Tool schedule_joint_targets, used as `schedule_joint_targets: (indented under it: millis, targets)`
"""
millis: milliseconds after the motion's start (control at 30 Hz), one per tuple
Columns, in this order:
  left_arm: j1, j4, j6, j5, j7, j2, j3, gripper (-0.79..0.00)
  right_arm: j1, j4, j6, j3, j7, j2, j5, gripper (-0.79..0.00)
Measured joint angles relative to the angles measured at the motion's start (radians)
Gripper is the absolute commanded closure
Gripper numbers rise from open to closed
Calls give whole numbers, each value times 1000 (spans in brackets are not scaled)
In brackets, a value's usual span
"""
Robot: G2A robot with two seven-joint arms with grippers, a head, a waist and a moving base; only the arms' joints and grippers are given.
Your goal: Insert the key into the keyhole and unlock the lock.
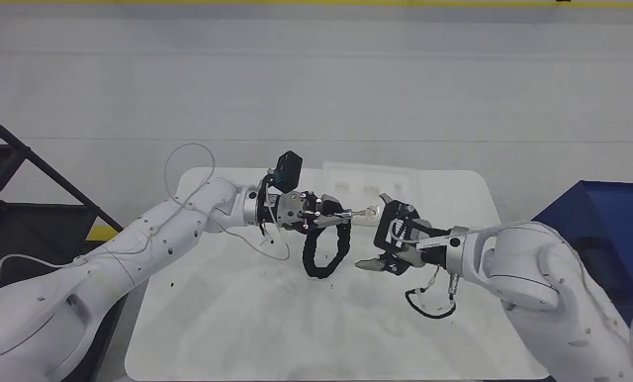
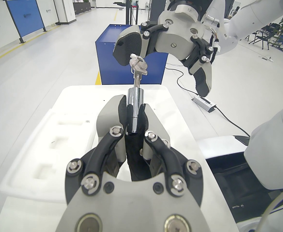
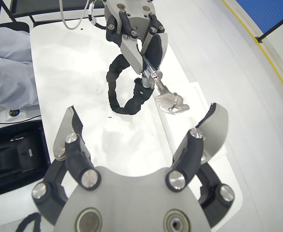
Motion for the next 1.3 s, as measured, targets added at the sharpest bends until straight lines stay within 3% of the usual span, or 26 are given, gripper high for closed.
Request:
schedule_joint_targets:
  millis: [667,867,1033,1067,1233,1300]
  targets:
    - [-3,2,0,58,33,-14,0,0,61,27,26,-81,14,-8,-8,-785]
    - [-1,7,0,88,54,-12,0,0,68,38,-44,-55,-7,-1,-24,-785]
    - [4,5,0,102,55,-7,0,0,58,20,-104,-29,-48,7,-130,-785]
    - [5,4,0,102,53,-6,0,0,55,15,-109,-29,-54,8,-153,-773]
    - [10,-4,0,95,28,-3,0,0,39,-20,-101,-41,-85,9,-276,-382]
    - [12,-7,0,90,15,-3,0,0,31,-33,-87,-45,-103,9,-323,-385]
